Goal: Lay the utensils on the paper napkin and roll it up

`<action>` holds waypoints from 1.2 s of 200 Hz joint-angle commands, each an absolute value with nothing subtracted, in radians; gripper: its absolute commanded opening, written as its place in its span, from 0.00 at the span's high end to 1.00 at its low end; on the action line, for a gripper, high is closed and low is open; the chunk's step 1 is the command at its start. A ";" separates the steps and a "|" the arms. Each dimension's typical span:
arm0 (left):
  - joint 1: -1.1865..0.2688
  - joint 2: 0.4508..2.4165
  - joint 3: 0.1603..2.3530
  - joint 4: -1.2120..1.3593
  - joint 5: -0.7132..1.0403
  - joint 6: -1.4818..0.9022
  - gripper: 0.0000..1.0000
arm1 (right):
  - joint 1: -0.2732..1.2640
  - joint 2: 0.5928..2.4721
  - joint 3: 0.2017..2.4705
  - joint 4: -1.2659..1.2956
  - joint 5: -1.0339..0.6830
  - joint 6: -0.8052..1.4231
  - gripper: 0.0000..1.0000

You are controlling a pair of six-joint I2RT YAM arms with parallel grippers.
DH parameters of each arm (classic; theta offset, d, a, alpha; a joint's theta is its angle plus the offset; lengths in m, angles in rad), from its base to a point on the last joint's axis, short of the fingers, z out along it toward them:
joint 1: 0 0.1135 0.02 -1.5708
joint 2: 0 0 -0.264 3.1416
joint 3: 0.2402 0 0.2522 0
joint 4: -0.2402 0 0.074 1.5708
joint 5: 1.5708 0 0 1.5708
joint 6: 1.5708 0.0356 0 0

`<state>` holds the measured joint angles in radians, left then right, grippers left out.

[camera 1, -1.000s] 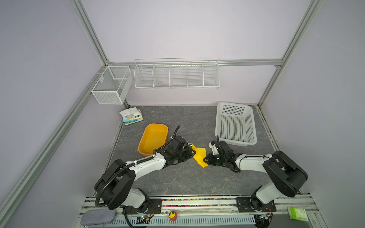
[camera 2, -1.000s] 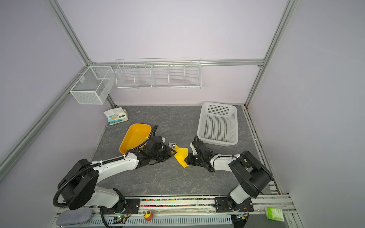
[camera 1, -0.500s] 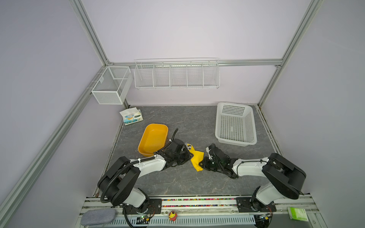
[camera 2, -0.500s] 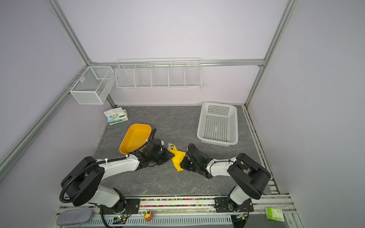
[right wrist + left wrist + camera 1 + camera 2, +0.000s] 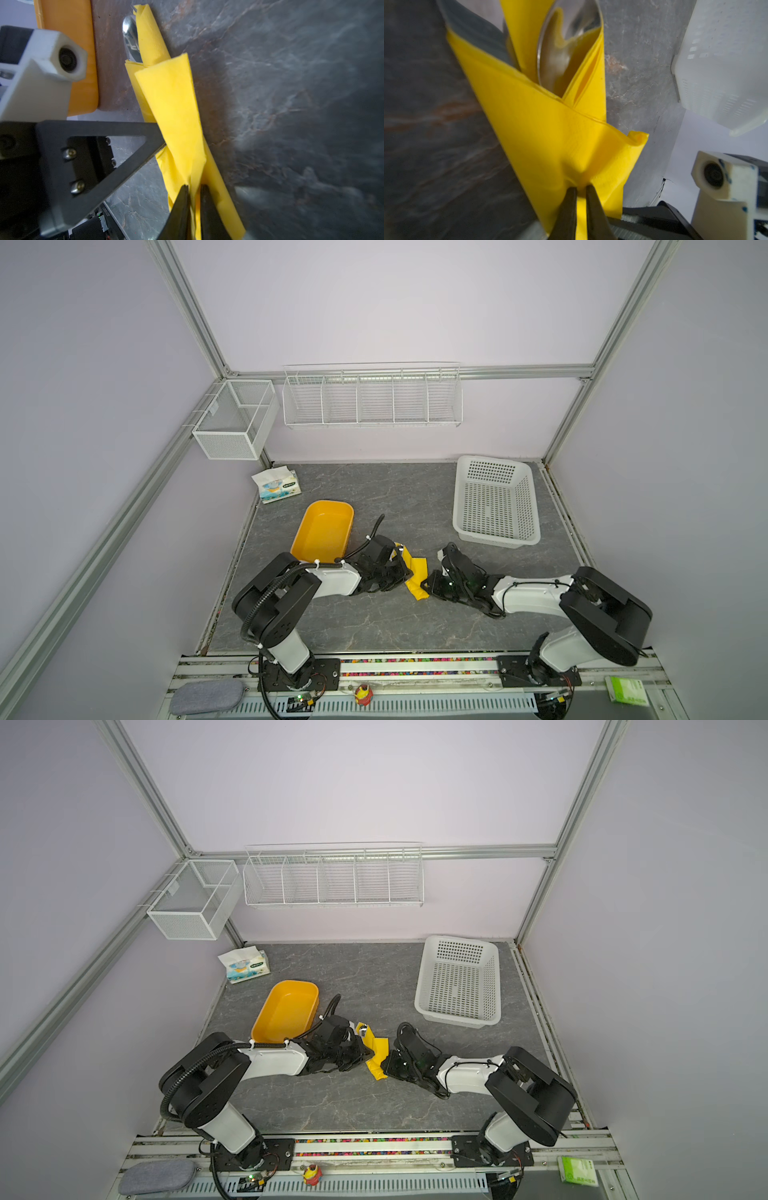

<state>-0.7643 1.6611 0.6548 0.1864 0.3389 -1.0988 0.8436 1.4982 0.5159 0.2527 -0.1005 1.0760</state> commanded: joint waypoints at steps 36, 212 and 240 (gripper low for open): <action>-0.770 1.700 0.637 0.187 0.315 -1.106 0.87 | 0.738 1.443 0.567 0.076 -0.155 0.893 0.48; -0.770 1.649 0.671 0.163 0.319 -1.092 0.81 | 0.637 1.653 0.597 0.283 -0.372 0.796 0.93; -0.770 1.582 0.662 0.123 0.283 -1.092 0.66 | 0.638 1.629 0.555 0.303 -0.325 0.856 0.94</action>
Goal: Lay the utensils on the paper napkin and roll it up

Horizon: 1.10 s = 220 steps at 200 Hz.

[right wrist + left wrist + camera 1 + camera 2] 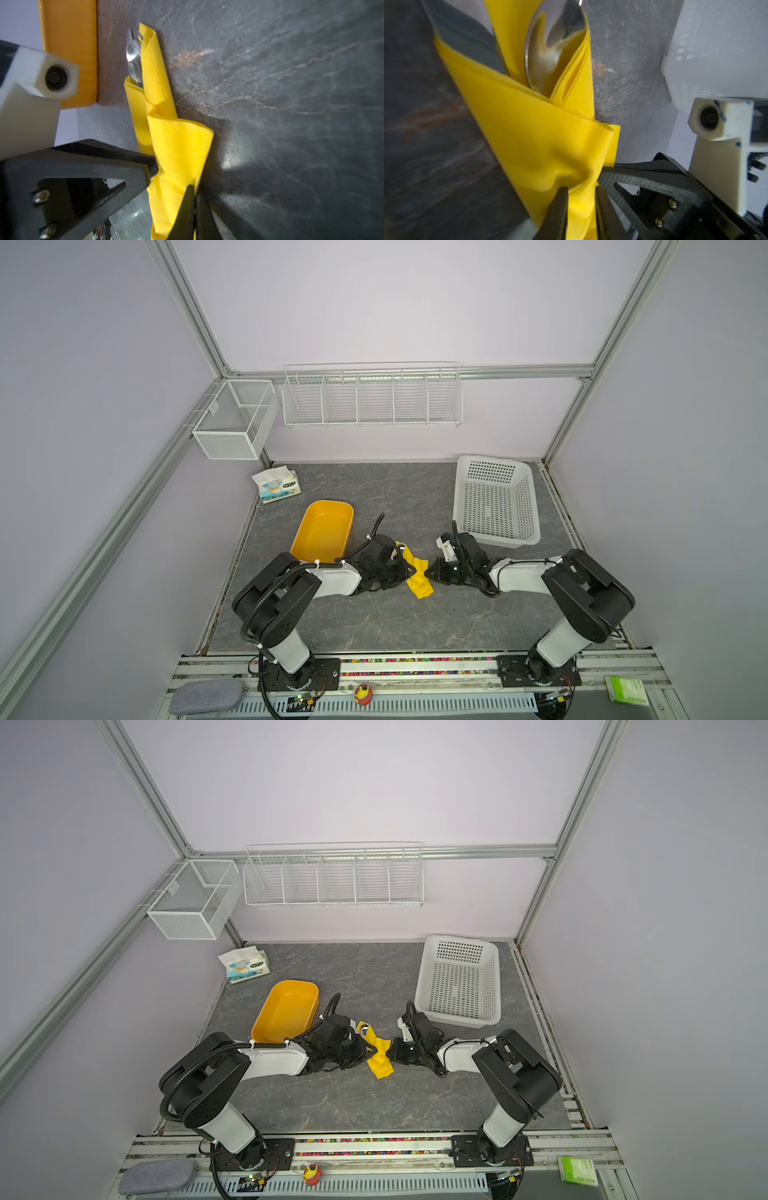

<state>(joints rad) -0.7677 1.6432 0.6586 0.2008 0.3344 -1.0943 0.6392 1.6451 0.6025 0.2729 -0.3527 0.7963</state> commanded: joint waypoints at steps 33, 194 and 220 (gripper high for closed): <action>-0.769 1.478 0.628 0.024 0.198 -1.056 0.60 | 0.656 1.564 0.471 0.365 -0.250 0.981 0.94; -0.805 1.669 0.687 0.119 0.332 -1.037 0.82 | 0.738 1.449 0.457 0.292 -0.175 0.976 0.81; -0.805 1.675 0.687 0.122 0.336 -1.035 0.83 | 0.719 1.431 0.465 0.294 -0.208 0.934 0.64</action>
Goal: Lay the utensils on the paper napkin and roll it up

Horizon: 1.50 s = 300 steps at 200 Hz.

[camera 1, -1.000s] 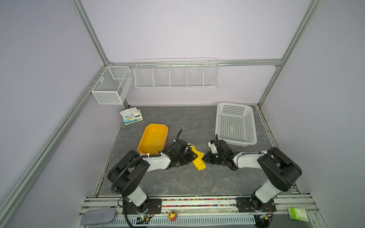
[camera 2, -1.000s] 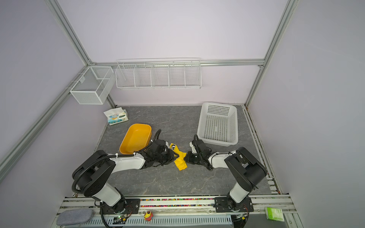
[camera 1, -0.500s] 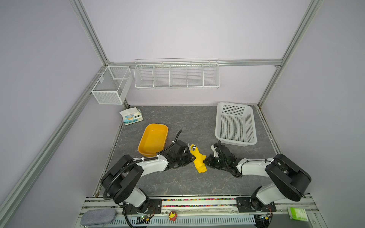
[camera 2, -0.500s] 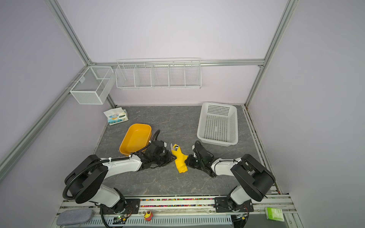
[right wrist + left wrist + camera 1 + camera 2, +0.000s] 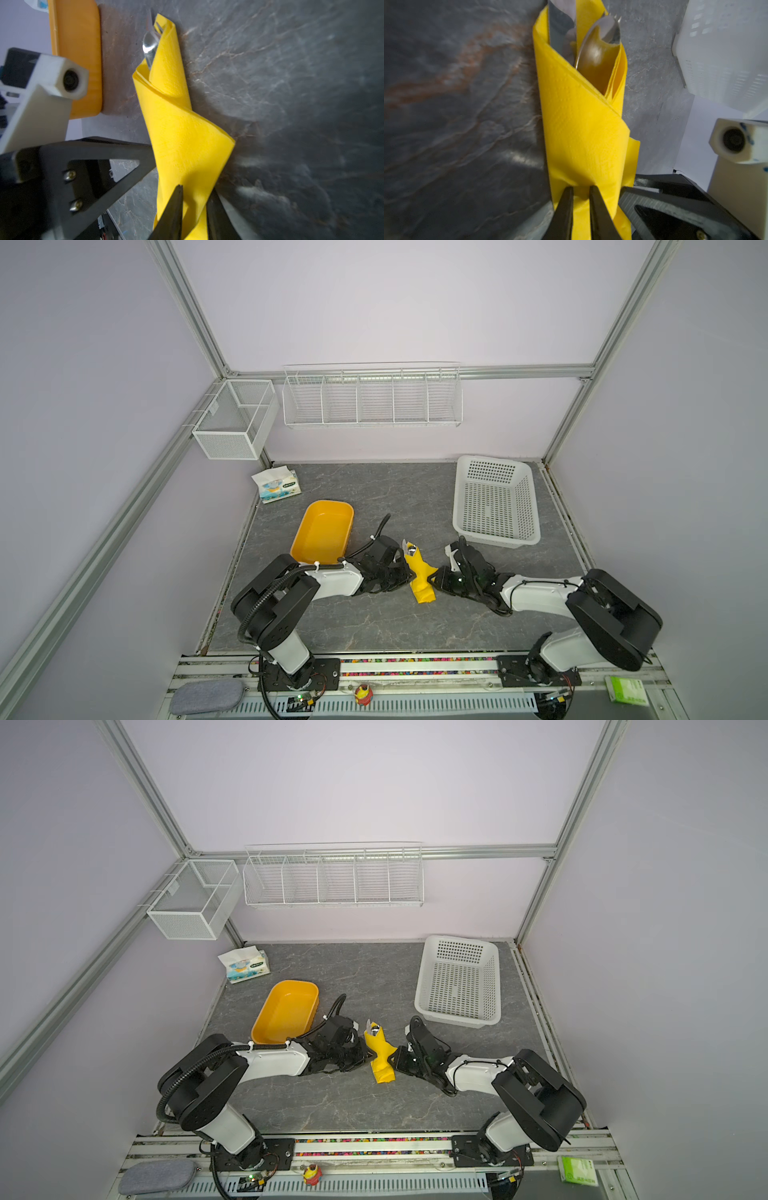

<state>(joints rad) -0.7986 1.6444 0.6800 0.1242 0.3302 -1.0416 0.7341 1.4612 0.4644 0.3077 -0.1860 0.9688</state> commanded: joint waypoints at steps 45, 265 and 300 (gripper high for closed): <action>-0.805 1.690 0.699 0.131 0.341 -1.036 0.83 | 0.705 1.491 0.499 0.323 -0.284 0.899 0.49; -0.807 1.687 0.732 0.112 0.342 -1.029 0.83 | 0.710 1.618 0.699 0.070 -0.246 0.659 0.32; -0.807 1.680 0.734 0.109 0.338 -1.029 0.83 | 0.712 1.655 0.700 0.093 -0.254 0.672 0.35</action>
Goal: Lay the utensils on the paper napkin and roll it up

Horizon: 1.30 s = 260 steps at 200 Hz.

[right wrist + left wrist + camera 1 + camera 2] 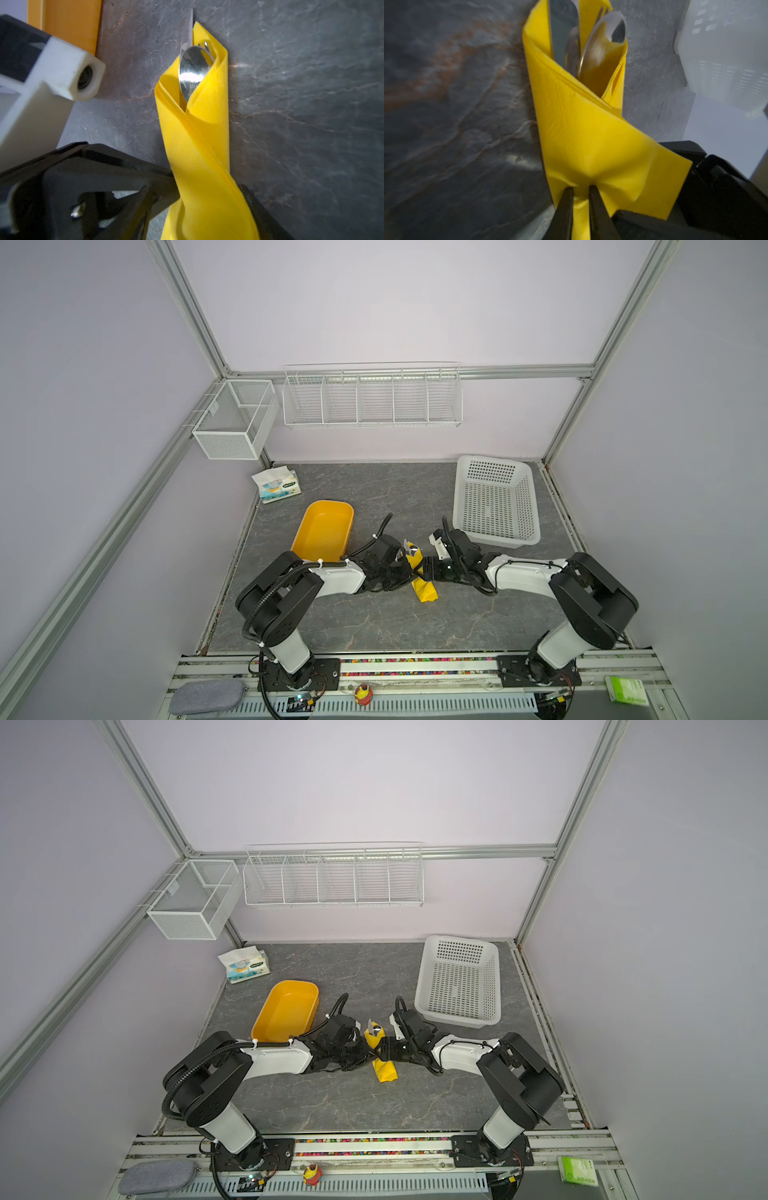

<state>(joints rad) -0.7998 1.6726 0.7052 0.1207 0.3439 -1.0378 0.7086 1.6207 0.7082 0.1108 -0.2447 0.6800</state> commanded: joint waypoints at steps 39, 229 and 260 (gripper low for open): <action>-0.807 1.666 0.738 0.103 0.335 -1.030 0.83 | 0.712 1.645 0.688 0.097 -0.270 0.670 0.55; -0.749 1.399 0.592 0.009 0.191 -1.039 0.58 | 0.679 1.576 0.592 0.330 -0.360 0.741 0.90; -0.734 1.363 0.573 0.006 0.175 -1.031 0.53 | 0.676 1.559 0.589 0.336 -0.364 0.737 0.91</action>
